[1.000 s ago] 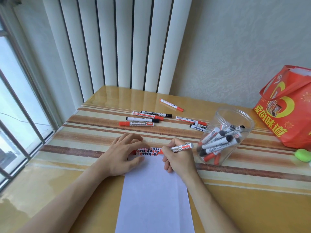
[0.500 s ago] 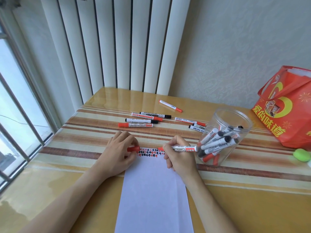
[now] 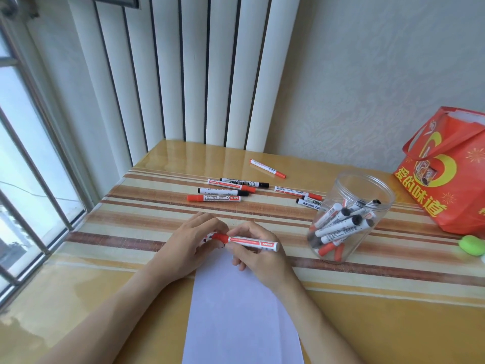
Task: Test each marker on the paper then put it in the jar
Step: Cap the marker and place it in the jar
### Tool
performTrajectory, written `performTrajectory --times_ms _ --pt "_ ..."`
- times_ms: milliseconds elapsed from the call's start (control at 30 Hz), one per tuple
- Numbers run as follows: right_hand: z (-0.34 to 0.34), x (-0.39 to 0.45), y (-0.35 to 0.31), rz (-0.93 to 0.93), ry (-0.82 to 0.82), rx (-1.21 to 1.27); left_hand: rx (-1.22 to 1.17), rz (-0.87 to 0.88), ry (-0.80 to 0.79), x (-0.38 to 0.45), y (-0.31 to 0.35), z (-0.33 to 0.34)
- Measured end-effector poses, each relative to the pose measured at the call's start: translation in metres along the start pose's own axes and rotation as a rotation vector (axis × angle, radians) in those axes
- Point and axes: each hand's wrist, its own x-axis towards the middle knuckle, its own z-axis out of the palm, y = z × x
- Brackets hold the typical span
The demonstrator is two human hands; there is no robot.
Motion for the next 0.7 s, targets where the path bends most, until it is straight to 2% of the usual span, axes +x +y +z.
performTrajectory --times_ms 167,300,500,700 --pt "-0.004 -0.002 -0.008 0.032 0.071 0.179 -0.022 -0.055 0.041 -0.001 -0.002 0.000" --pt "-0.019 0.002 -0.004 -0.007 0.203 0.056 -0.017 -0.062 0.055 -0.001 -0.001 -0.001" --pt "-0.022 -0.002 0.003 -0.061 0.148 -0.251 0.108 -0.125 0.018 0.000 -0.008 0.007" --pt "-0.017 -0.001 0.011 -0.153 0.125 -0.393 0.131 -0.047 0.008 0.001 -0.009 0.006"
